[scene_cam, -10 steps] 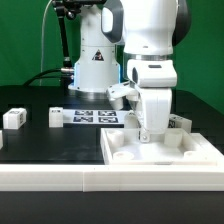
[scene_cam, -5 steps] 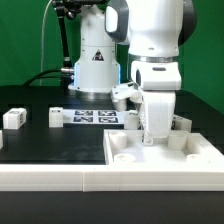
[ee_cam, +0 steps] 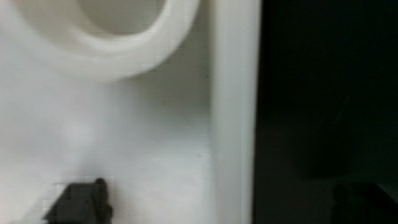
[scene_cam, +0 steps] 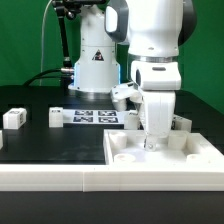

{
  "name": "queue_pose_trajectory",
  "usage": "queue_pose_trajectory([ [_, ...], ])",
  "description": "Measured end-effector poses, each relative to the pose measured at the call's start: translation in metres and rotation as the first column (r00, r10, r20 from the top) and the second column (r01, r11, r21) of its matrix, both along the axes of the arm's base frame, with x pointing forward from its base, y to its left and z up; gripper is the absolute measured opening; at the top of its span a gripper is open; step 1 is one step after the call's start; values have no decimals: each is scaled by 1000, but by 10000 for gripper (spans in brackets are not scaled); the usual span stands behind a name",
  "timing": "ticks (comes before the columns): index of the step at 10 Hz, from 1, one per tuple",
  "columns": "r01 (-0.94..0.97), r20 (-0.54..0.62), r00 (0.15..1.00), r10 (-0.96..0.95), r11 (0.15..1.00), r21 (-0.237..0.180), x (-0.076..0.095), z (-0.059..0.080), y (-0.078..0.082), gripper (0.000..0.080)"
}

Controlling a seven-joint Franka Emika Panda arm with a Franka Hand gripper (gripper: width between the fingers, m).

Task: Assemble one leg

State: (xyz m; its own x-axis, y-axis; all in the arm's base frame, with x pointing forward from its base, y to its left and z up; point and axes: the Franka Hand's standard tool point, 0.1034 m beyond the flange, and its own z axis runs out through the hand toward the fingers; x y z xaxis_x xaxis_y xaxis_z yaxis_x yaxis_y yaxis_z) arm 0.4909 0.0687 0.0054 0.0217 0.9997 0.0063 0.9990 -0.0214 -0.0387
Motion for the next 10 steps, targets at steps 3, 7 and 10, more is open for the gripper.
queue_pose_trajectory([
  [3,0,0,1000,0,1000,0,0,0,0,649],
  [7,111,29,993,-110,994,-12,-15,31,20,649],
  [10,239,49,970,-238,971,-10,-27,51,38,649],
])
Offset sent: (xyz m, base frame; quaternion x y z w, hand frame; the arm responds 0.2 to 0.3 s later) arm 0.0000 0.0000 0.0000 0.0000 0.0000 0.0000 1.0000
